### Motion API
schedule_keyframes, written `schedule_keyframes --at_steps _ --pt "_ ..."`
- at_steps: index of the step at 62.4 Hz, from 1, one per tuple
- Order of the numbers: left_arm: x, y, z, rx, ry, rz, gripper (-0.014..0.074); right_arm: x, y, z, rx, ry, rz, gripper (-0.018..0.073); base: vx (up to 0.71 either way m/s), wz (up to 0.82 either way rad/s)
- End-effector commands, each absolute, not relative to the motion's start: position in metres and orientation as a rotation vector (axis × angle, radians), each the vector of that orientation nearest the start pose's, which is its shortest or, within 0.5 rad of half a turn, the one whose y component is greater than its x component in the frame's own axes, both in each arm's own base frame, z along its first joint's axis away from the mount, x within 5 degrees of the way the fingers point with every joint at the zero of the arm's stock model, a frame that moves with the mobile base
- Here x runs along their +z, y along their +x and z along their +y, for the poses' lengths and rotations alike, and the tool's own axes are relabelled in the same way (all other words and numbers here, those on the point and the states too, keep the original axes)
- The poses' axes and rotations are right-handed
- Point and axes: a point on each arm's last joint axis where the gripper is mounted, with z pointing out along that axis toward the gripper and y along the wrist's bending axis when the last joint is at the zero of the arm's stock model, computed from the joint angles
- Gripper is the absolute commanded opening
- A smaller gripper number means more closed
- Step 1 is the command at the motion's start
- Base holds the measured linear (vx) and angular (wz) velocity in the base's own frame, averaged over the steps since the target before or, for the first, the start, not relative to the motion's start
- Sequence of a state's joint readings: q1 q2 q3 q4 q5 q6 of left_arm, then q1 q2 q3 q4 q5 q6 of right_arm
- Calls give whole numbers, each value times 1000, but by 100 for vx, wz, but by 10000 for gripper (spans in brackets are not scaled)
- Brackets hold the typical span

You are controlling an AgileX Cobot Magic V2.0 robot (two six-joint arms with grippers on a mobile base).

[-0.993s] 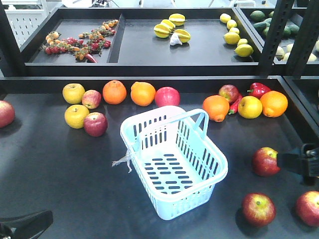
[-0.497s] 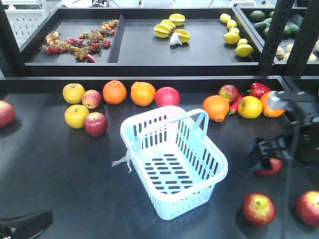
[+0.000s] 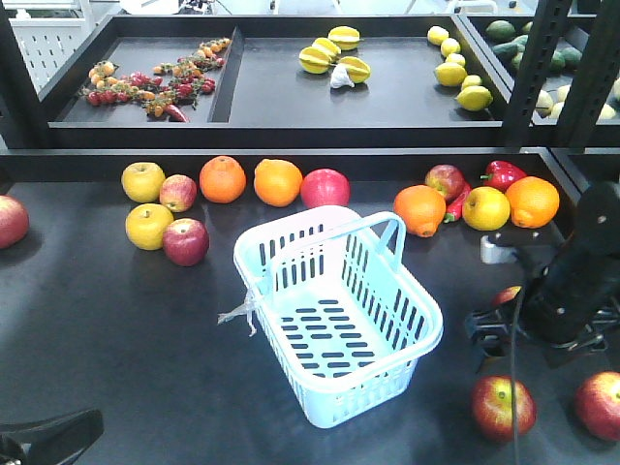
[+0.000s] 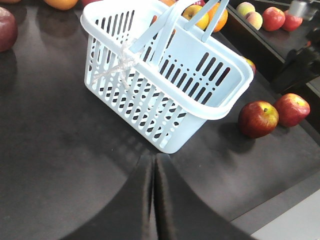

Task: Pick three apples into basket with both arms
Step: 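Reach the right gripper down and grasp the red apple beside the basket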

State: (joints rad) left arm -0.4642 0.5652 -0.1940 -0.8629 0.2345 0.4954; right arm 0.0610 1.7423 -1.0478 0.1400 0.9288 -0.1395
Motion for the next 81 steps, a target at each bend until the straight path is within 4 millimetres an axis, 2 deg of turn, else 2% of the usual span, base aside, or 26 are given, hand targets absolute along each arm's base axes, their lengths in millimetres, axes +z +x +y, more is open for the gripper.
schedule_keyframes --at_steps 1,29,46,54,60,65,70,78,81 --pt "230 95 -64 -700 188 2011 -8 185 315 29 170 -165 3042 650 0 0" --pt "230 95 -64 -700 188 2011 -8 134 326 26 109 -102 3157 634 0 0" --pt "230 95 -64 -700 188 2011 -8 112 326 24 68 -124 3220 621 0 0" --pt "230 95 -64 -700 188 2011 -8 112 326 24 69 -125 3227 573 0 0" --pt "230 95 -64 -700 188 2011 -8 112 324 24 71 -131 3243 489 0 0" --pt "230 95 -64 -700 188 2011 -8 117 322 24 76 -137 3260 403 0 0" --pt "230 95 -64 -700 188 2011 -8 130 319 24 78 -153 3241 318 0 0" --pt "230 95 -64 -700 188 2011 -8 169 313 23 73 -165 3150 190 0 0" --pt "230 95 -64 -700 188 2011 -8 192 308 23 73 -173 3085 148 0 0"
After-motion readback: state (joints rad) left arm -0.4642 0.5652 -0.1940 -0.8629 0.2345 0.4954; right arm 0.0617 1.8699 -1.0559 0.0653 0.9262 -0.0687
